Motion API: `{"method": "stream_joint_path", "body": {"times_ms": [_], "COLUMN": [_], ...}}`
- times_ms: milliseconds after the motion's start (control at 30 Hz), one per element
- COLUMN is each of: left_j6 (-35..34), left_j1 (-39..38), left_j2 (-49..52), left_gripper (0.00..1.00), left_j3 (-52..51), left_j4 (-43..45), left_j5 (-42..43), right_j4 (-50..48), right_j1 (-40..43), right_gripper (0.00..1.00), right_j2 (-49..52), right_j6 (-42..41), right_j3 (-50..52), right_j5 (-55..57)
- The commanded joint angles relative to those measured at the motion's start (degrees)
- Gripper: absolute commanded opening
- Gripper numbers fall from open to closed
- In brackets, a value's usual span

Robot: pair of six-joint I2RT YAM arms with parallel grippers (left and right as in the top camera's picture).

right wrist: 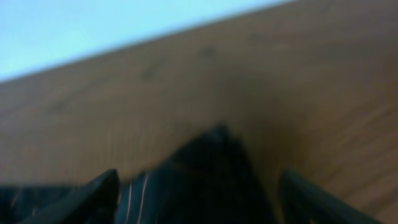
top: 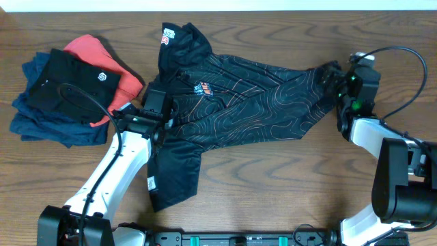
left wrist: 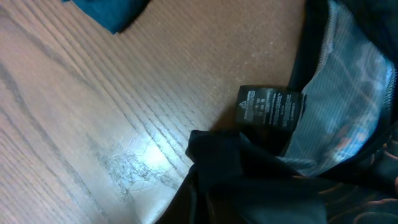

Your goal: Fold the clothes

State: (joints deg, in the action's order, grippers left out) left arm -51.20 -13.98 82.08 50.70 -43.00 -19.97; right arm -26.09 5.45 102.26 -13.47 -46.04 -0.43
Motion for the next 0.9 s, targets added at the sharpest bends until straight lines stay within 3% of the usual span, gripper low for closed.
{"method": "stream_joint_path", "body": {"times_ms": [0,167,333,600,867], "left_j6": [0.22,1.90,1.88,1.88,1.88], "left_j1": [0.31,0.31,0.31,0.31,0.31], "left_j2": [-0.11,-0.11,-0.11,-0.11,-0.11], "left_gripper": [0.07,0.06,0.07,0.06,0.06], "left_j3": [-0.13,-0.13,-0.13,-0.13,-0.13], "left_j4": [0.00,-0.13,-0.11,-0.13,-0.13], "left_j5": [-1.77,-1.77,-1.79,-1.77,-1.77], "right_j4": [6.62,24.48,33.00,32.94,25.83], "right_j1": [0.26,0.28,0.26,0.11,-0.04], "right_gripper": [0.85,0.76,0.66,0.64,0.64], "right_j2": [-2.80,-9.40,-9.60,-3.85,2.86], "right_j6": [-0.59,-0.61,-0.61,-0.63,-0.63], "right_j3": [-0.87,-0.87,-0.55,0.13,0.13], "right_j5": [-2.12,-1.99,-1.99,-1.22,-1.49]}}
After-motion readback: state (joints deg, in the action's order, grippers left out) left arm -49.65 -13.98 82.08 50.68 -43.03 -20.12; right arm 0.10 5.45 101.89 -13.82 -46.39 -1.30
